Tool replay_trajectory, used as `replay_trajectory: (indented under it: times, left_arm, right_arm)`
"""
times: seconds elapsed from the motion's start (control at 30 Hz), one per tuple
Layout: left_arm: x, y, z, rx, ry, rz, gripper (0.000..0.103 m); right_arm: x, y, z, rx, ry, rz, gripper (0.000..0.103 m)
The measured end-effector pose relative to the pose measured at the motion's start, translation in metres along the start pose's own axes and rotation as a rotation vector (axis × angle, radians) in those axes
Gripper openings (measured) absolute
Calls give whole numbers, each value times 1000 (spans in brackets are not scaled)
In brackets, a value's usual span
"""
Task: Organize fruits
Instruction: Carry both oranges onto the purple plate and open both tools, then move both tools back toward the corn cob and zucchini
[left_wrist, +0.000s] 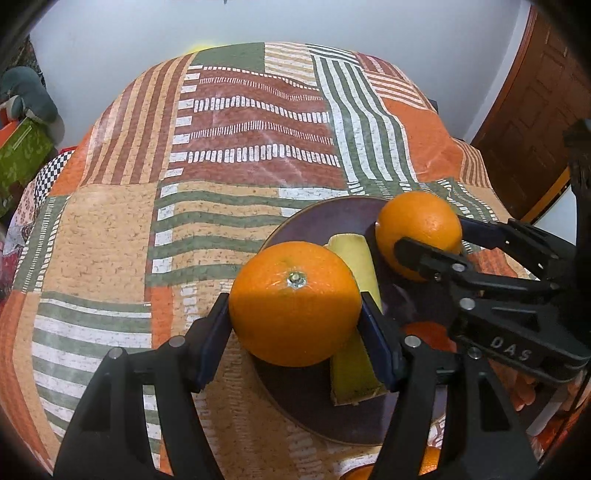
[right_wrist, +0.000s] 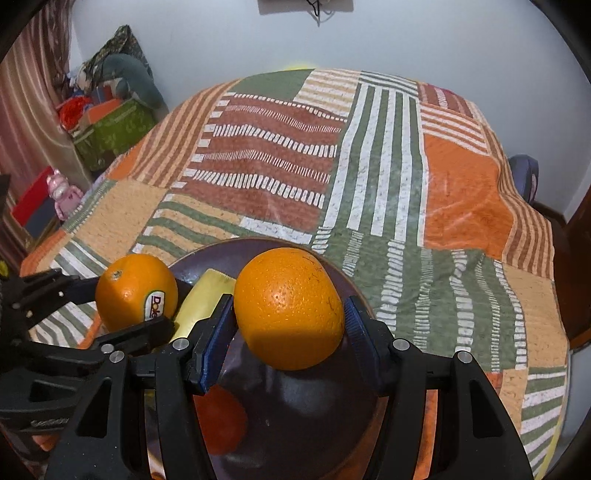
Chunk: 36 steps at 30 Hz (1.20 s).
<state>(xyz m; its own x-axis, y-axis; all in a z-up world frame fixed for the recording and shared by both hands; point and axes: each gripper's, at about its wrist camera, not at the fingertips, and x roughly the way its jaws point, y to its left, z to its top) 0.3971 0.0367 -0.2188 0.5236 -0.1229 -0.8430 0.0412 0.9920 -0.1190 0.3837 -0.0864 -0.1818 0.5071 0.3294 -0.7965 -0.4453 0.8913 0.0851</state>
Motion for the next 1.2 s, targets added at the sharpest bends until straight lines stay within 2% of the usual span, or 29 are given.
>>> replay_trajectory:
  times: [0.27,0.4,0.5,0.63,0.8,0.97,1.2]
  left_arm:
    - [0,11,-3,-44,24,-32,67]
    - [-3,12,-4,-18,37,1,68]
    - [-12,6,-6,21,19,21,69]
    - [-33,-4,-9,61,-27,22,78]
    - [-62,-8,-16,60,-52,4,78]
    - [-90,-7,-34,70,-61,8,79]
    - [-119,-1,-79,68,-61,23,79]
  right_arm:
    - [-1,1,-2,-19,16,-7,59]
    - [-3,2,-2,-15,31,15,60]
    - [-7,5,-2,-20,26,13,60]
    - [-20,10,-3,-30,6,0,60]
    - [-48,12,-8,-14,-32,13,60]
    - [-82,15,-20,-14,-69,28,64]
    - [-117,30,-58,-39,-95,48,67]
